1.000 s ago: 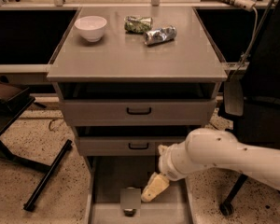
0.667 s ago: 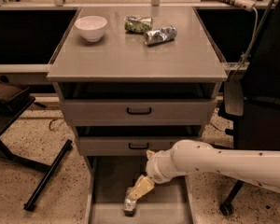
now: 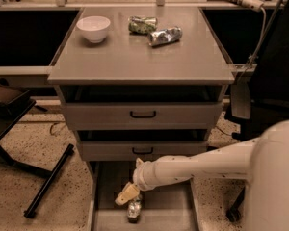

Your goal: Pick 7up can from bottom drawer and place on counter

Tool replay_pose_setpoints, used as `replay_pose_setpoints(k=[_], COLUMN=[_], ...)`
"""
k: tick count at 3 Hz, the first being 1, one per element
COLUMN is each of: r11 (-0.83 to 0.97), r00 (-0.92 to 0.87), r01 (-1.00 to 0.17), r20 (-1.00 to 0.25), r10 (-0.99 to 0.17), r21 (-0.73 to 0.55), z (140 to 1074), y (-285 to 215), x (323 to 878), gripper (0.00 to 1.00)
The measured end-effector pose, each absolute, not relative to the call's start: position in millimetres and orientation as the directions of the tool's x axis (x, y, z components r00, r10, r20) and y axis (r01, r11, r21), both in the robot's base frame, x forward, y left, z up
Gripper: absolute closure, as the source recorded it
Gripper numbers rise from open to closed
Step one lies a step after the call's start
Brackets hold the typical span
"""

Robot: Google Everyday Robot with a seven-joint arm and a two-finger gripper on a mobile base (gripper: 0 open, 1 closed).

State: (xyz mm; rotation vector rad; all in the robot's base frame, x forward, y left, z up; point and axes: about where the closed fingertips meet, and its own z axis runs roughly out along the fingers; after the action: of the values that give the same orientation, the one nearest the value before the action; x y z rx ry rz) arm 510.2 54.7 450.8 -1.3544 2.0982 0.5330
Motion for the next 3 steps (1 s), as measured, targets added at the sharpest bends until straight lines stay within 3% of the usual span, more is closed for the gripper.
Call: replay_pose_setpoints(k=[3], r11=[0.459], r00=[-0.359], r01=[-0.888], r20=[-0.654], r10=[-0.666], r21=[0.020], z=[432], y=[57], x=[522], gripper=[0.00])
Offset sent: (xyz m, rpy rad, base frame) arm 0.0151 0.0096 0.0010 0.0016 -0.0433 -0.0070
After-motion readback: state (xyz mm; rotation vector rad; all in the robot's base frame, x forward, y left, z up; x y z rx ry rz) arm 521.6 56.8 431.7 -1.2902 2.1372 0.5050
